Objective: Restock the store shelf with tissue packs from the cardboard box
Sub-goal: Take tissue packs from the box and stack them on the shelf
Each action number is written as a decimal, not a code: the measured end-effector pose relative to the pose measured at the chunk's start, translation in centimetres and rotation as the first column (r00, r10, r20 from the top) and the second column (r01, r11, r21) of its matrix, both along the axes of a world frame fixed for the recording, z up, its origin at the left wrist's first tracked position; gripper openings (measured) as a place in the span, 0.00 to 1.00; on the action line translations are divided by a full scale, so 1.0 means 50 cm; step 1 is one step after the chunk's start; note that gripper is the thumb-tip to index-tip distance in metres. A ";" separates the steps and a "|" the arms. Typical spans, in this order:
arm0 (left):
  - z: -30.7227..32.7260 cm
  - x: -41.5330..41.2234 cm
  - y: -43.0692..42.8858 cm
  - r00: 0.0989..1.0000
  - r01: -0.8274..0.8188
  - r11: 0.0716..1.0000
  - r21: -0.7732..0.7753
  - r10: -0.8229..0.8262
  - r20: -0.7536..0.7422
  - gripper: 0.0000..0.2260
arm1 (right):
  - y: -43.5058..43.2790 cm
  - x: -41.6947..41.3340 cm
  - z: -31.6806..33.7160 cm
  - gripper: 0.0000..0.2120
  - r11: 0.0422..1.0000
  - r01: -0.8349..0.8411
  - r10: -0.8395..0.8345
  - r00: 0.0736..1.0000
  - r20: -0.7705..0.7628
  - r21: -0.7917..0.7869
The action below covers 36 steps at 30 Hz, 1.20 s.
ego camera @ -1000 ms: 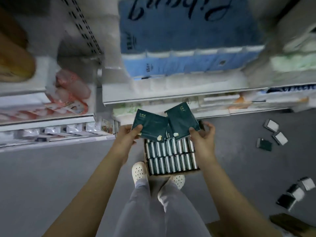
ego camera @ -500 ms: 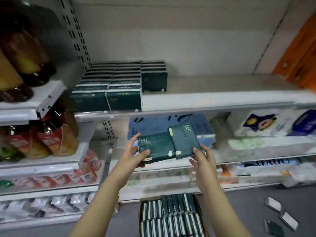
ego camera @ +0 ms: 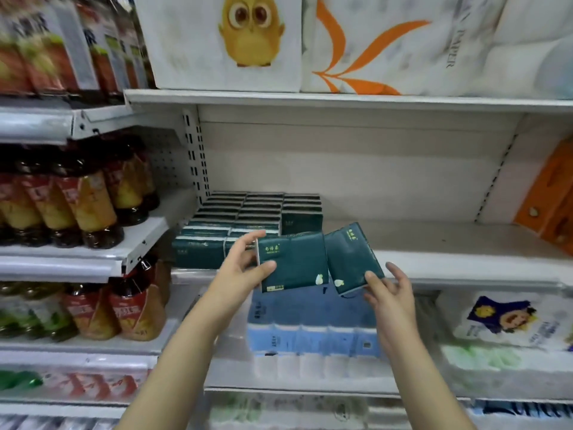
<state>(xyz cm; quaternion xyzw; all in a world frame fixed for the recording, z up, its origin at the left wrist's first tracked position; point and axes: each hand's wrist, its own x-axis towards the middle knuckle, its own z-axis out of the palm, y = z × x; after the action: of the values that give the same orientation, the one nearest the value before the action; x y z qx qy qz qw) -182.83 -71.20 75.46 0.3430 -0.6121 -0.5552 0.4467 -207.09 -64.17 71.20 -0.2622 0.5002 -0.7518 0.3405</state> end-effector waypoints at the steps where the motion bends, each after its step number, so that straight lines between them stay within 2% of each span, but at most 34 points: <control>1: 0.020 0.004 -0.019 0.999 -0.033 0.999 -0.022 0.033 -0.026 0.21 | -0.019 0.000 0.011 0.20 1.000 -0.012 0.013 1.000 -0.027 0.003; 8: 0.072 0.017 -0.185 0.973 -0.231 0.969 -0.087 0.228 -0.044 0.21 | -0.151 0.001 0.045 0.19 0.998 -0.036 0.047 0.978 -0.205 0.056; 13: 0.067 -0.007 -0.312 0.962 -0.272 0.959 -0.077 0.270 -0.038 0.18 | -0.271 0.008 0.035 0.19 0.987 -0.022 0.086 0.913 -0.399 0.162; 18: 0.059 -0.041 -0.377 0.958 -0.264 0.964 -0.038 0.258 -0.130 0.20 | -0.349 0.024 0.002 0.19 0.972 0.091 0.034 0.857 -0.514 0.216; 22: 0.037 -0.053 -0.401 0.950 -0.258 0.966 0.028 0.258 -0.175 0.21 | -0.384 0.040 -0.020 0.19 0.972 0.133 -0.018 0.864 -0.504 0.194; 25: 0.028 -0.054 -0.412 0.945 -0.260 0.965 0.043 0.263 -0.193 0.20 | -0.403 0.046 -0.037 0.25 0.969 0.098 0.011 0.899 -0.438 0.227; 27: 0.022 -0.054 -0.417 0.936 -0.264 0.962 0.063 0.271 -0.224 0.20 | -0.410 0.038 -0.045 0.24 0.961 0.062 0.053 0.914 -0.401 0.268; 31: 0.014 -0.053 -0.422 0.917 -0.260 0.961 0.092 0.275 -0.288 0.20 | -0.417 0.025 -0.057 0.18 0.940 0.036 0.131 0.880 -0.457 0.339; 36: 0.015 -0.052 -0.423 0.898 -0.264 0.955 0.134 0.294 -0.328 0.19 | -0.416 0.027 -0.056 0.24 0.930 0.033 0.154 0.870 -0.469 0.366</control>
<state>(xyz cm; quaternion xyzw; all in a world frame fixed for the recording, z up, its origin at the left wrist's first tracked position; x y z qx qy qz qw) -185.44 -92.36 76.22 0.3435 -0.4444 -0.5625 0.6067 -205.74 -84.95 68.39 -0.3923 0.6913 -0.5440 0.2688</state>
